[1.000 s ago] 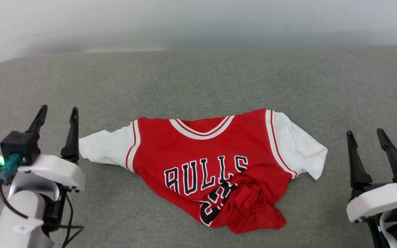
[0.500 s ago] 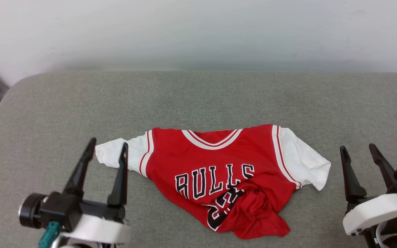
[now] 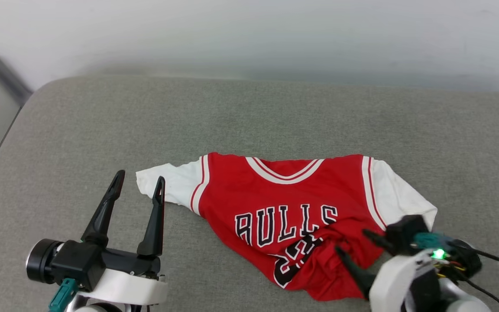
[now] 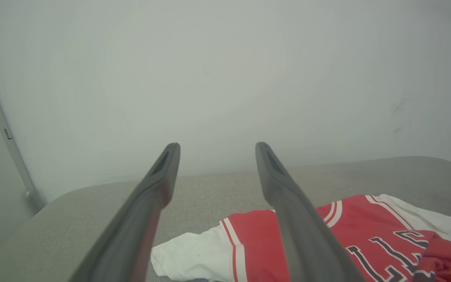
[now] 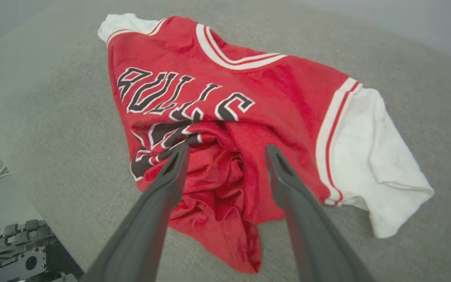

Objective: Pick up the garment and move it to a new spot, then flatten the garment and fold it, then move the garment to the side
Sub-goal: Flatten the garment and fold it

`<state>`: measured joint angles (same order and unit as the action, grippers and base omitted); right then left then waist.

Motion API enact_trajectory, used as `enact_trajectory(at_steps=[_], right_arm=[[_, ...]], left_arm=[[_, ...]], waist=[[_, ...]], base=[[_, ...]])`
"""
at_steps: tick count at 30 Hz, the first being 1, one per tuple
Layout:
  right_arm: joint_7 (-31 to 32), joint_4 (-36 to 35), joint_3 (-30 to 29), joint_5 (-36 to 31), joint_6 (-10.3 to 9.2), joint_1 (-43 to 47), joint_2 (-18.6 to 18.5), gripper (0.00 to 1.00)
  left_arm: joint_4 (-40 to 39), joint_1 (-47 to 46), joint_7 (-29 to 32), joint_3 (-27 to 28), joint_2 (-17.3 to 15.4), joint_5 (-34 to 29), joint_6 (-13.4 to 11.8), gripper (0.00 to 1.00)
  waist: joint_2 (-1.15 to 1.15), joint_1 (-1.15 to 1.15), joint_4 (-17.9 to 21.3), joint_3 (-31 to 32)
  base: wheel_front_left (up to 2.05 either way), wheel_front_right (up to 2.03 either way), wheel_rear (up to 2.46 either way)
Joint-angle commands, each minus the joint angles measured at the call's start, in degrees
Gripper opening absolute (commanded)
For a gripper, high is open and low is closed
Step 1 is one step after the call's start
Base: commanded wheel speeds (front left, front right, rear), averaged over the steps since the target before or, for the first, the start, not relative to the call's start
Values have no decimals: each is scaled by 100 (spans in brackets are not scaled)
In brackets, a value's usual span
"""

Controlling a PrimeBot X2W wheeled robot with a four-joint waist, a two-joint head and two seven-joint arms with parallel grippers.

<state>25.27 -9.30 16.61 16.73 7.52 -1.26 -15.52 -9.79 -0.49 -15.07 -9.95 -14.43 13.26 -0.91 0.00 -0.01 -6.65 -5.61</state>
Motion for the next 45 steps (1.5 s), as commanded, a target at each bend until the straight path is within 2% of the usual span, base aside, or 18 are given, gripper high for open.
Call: enact_trajectory(at_steps=[1,4,8,17,18,19,23,24,27,32,39,40,41,45], right_arm=[[266,32,177,102,-5,-188,-91,100],[828,214,611,229,-5,-544,-275,100],[1476,713,874,284,-5,-920,-374,100],[2082,1881,1173,368,-4,-1159,-467,98],[2137,1969,1193,362,-5,-1152,-510,42],[2180,2028,1209,371,-5,-1134,-565,0],[2355,2020,1124,455,-8,-968,-781,0],[2676,1669,739,496,-8,-547,-1064,0],[2829,1374,411,452,-8,-186,-1183,0],[2961,995,-102,410,-6,513,-1008,0],[2984,620,-353,312,-5,1088,-645,0],[2899,537,-393,290,-5,1086,-592,85],[2854,473,-478,305,-4,1085,-519,100],[2551,2,-690,462,-4,910,-358,100]], left_arm=[[26,-55,-14,20,35,-32,41,100],[89,-121,-14,23,160,-78,144,100],[172,-165,-14,61,293,-143,264,100],[342,-173,-14,229,528,-256,477,100],[353,-156,-14,238,546,-262,495,100],[365,-140,-15,258,563,-274,510,100],[409,-53,-15,378,634,-315,556,100],[472,15,-15,477,693,-356,620,100],[507,23,-15,516,725,-393,646,100],[557,52,-15,580,789,-416,693,100],[665,126,-15,686,828,-454,739,100],[676,134,-15,709,830,-453,744,100],[689,136,-15,731,829,-458,745,100],[707,164,-15,798,812,-480,770,100]], waist=[[0,1,-69,-57],[0,1,-196,-125],[0,1,-382,-204],[0,1,-692,-306],[0,1,-702,-306],[0,1,-705,-306],[0,1,-609,-268],[0,1,-383,-173],[0,1,-256,-129],[0,1,-109,-93],[0,1,44,-16],[0,1,69,5],[0,1,90,19],[0,1,190,105]], base=[[0,0,0],[0,0,0],[0,0,0],[0,0,0],[0,0,0],[0,0,0],[0,0,0],[0,0,0],[0,0,0],[0,0,0],[0,0,0],[0,0,0],[0,0,0],[0,0,0]])
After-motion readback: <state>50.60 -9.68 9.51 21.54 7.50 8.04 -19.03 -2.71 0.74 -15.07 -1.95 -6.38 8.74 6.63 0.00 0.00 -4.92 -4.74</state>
